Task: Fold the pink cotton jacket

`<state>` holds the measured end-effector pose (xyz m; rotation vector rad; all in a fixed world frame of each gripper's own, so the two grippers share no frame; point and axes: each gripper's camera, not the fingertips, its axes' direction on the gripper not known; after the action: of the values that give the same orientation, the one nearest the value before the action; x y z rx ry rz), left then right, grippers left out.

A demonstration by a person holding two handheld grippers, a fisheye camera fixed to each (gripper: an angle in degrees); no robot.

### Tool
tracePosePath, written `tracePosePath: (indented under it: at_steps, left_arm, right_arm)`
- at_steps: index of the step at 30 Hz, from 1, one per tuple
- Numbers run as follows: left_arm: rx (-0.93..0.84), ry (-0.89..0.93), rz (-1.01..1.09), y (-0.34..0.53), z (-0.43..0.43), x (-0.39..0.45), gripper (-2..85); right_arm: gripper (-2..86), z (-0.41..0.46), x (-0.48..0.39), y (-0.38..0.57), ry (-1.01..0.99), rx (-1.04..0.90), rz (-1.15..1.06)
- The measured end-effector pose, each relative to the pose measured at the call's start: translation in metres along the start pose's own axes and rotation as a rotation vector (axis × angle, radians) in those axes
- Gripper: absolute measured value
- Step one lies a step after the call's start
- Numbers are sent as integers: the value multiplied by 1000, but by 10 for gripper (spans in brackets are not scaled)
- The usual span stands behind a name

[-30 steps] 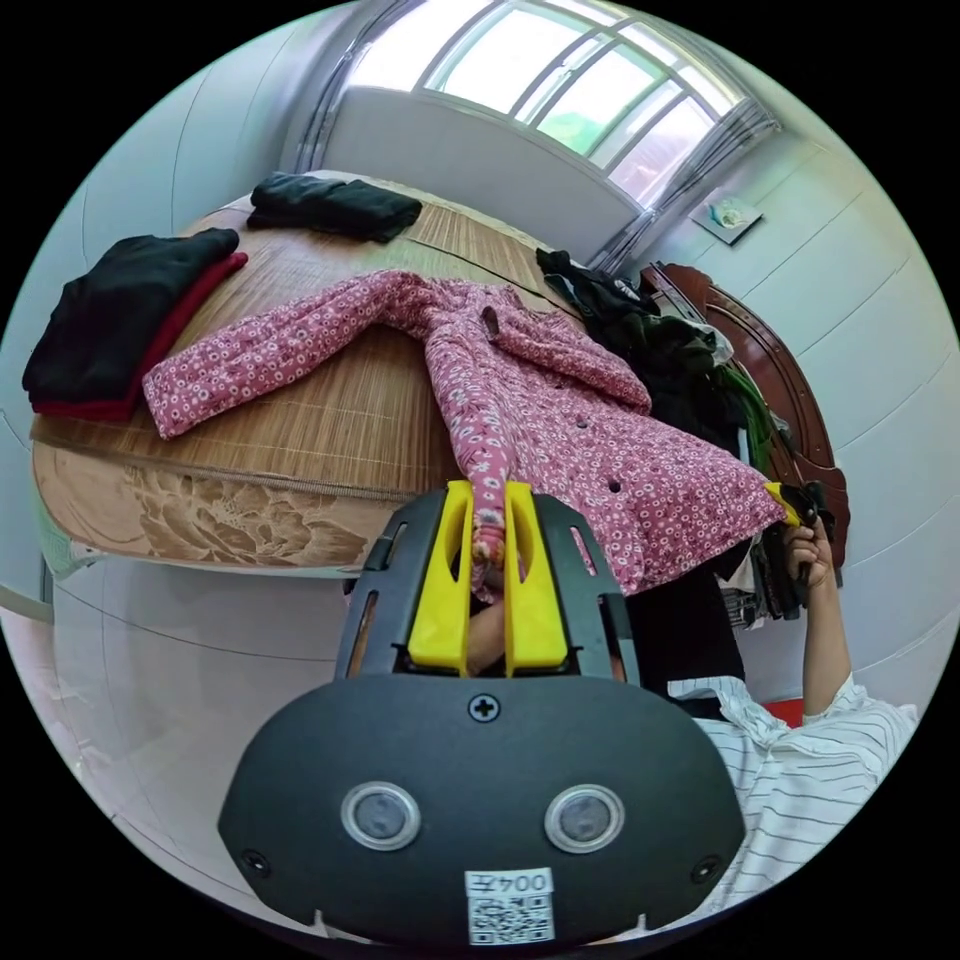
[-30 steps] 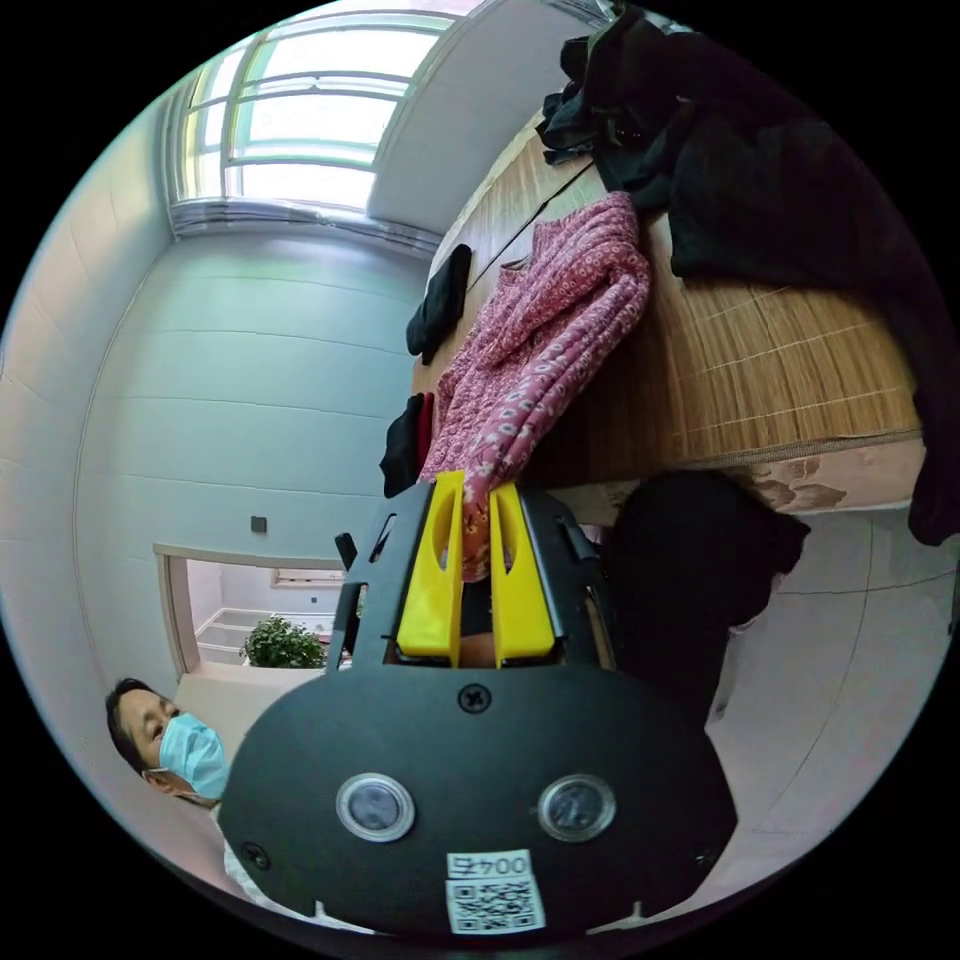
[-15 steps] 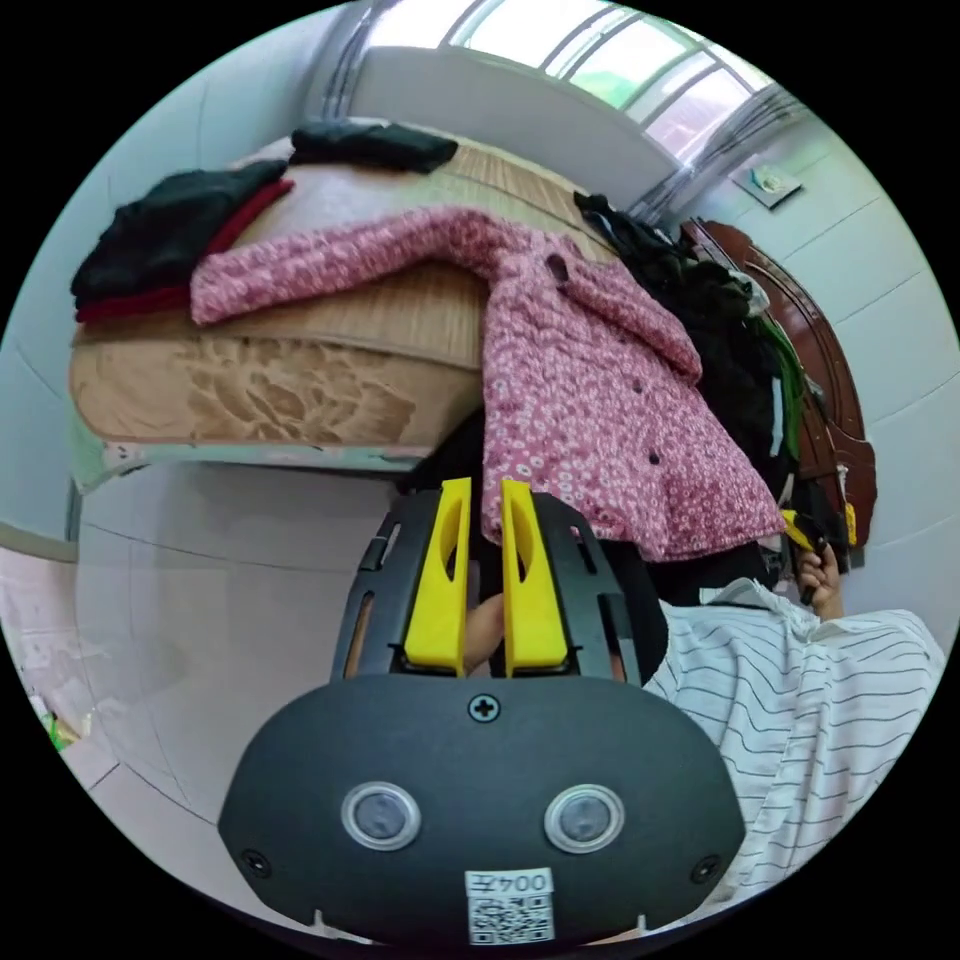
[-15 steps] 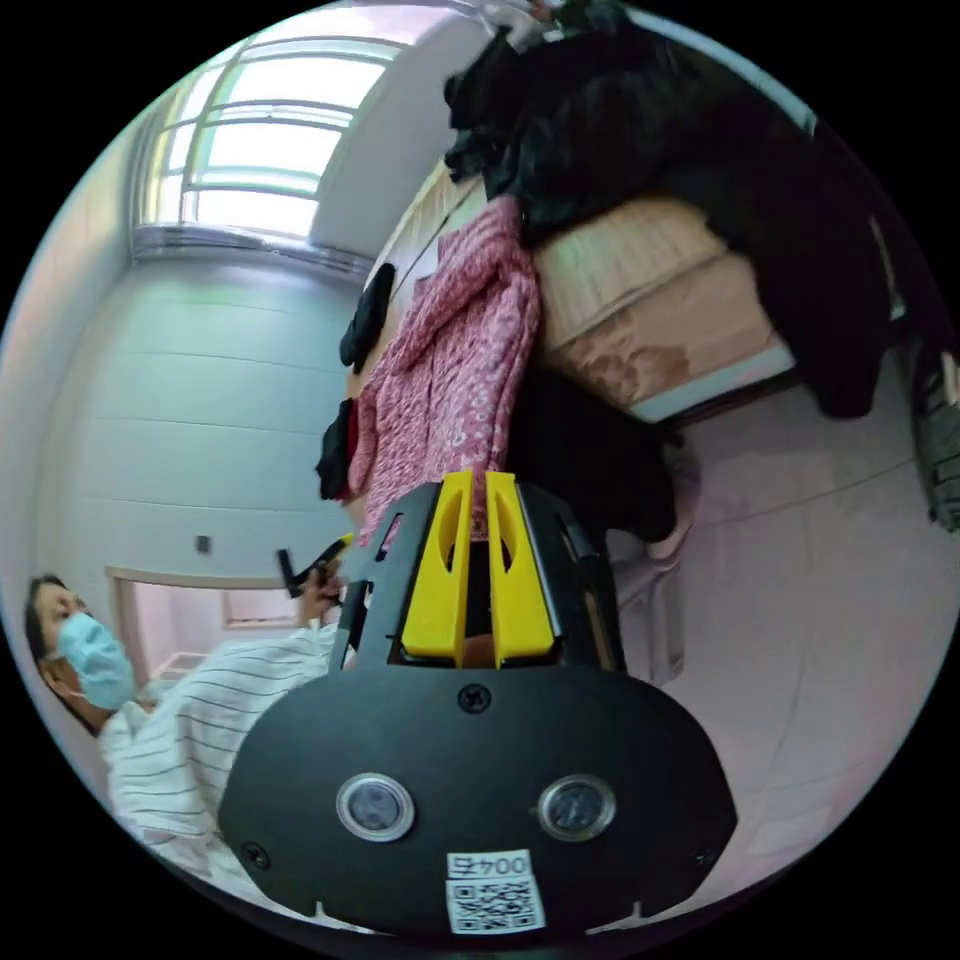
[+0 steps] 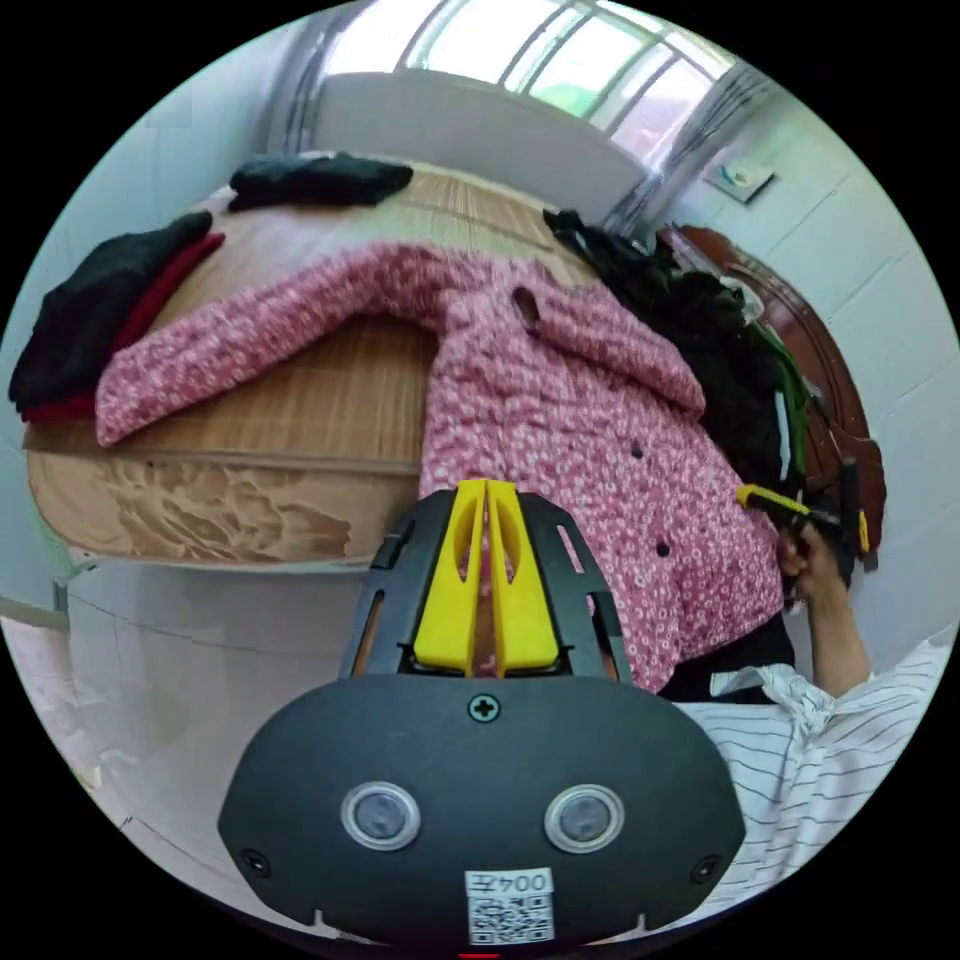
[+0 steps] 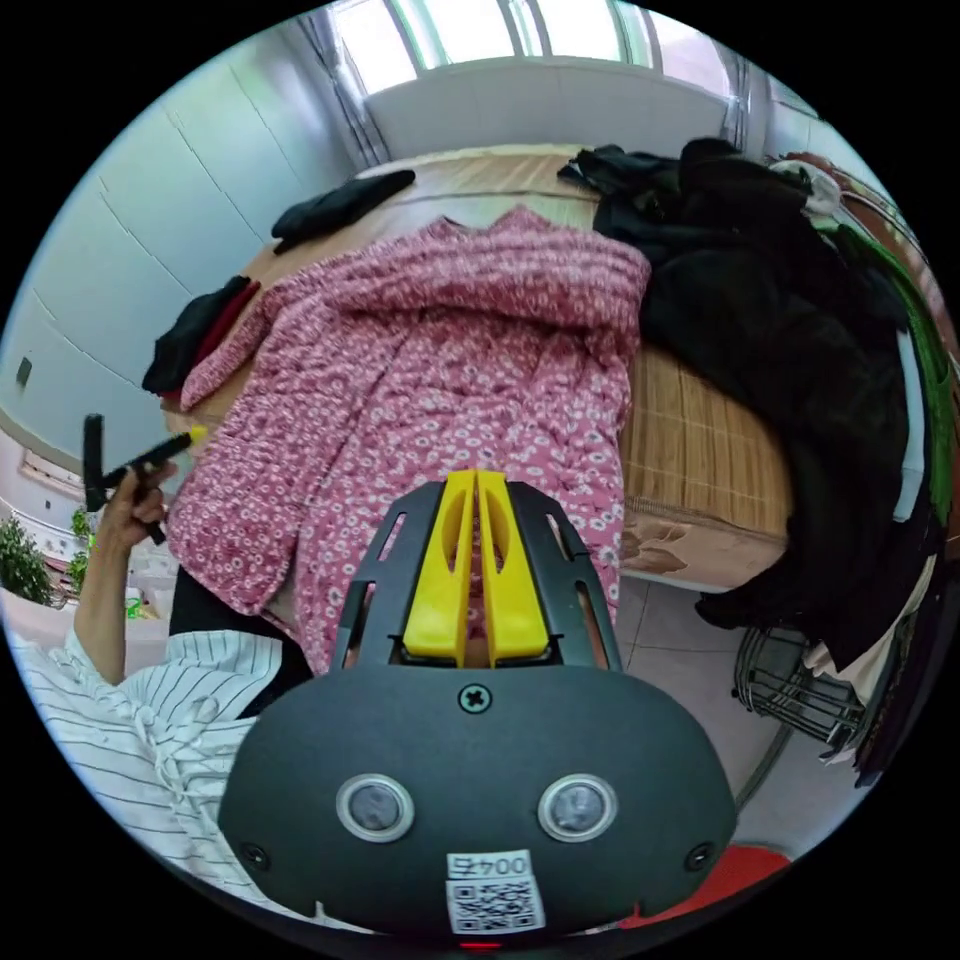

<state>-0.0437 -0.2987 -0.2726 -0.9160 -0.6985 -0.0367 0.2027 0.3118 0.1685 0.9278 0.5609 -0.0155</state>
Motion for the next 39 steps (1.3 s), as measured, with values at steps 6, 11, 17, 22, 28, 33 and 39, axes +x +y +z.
tracePosePath:
  at_steps: [6,11,17,22,28,33,39]
  left_arm:
    - [199,-19,-532,-32,-33,-152,88]
    - [254,-126,-777,-44,-45,-229,121]
    - [240,11,-924,-54,-28,-259,128]
    - [247,127,-993,-41,-12,-258,124]
    - [284,233,-1060,-22,19,-260,117]
    - [328,219,-1055,-14,49,-251,68]
    - [414,136,-891,-22,52,-209,31]
  right_arm:
    - [-8,7,11,2,-60,14,7]
    - [-8,9,11,2,-79,18,21]
    - [-8,13,11,-3,-90,3,29]
    - [-8,14,16,-4,-104,4,35]
    - [-8,14,23,-5,-109,5,34]
    - [-8,14,31,-5,-115,9,39]
    - [-8,15,40,-5,-110,8,40]
